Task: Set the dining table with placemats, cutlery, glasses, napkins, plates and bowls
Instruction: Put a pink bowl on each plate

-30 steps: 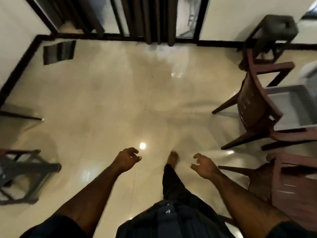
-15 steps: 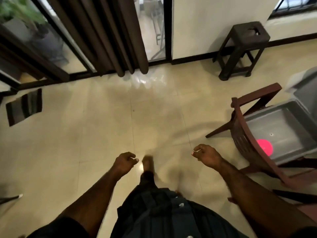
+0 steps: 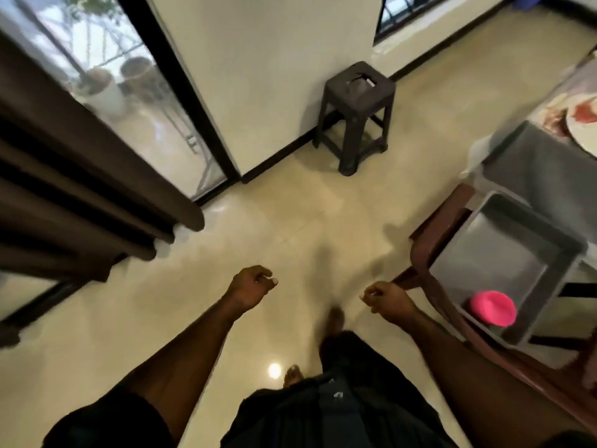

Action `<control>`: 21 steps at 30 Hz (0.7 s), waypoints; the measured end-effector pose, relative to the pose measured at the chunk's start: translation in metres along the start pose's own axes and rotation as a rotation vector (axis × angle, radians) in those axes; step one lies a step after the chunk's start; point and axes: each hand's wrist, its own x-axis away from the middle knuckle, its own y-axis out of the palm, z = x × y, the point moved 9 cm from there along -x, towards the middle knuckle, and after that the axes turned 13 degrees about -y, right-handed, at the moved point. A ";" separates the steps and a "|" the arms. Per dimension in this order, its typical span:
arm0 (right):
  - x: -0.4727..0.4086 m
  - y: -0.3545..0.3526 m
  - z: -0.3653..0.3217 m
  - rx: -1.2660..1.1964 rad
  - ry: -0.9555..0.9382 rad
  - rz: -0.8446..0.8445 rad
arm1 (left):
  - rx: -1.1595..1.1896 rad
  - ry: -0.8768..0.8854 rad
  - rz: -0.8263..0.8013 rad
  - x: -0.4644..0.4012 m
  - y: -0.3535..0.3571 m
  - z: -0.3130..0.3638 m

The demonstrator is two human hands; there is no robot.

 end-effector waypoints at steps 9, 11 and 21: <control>-0.167 -0.081 -0.013 -0.134 0.169 -0.036 | -0.051 -0.024 -0.024 -0.159 -0.036 0.175; -0.205 -0.122 -0.036 -0.175 0.155 -0.021 | -0.075 -0.032 -0.025 -0.186 -0.046 0.213; -0.331 -0.335 -0.069 -0.409 0.161 0.418 | -0.348 0.227 -0.163 -0.352 -0.008 0.478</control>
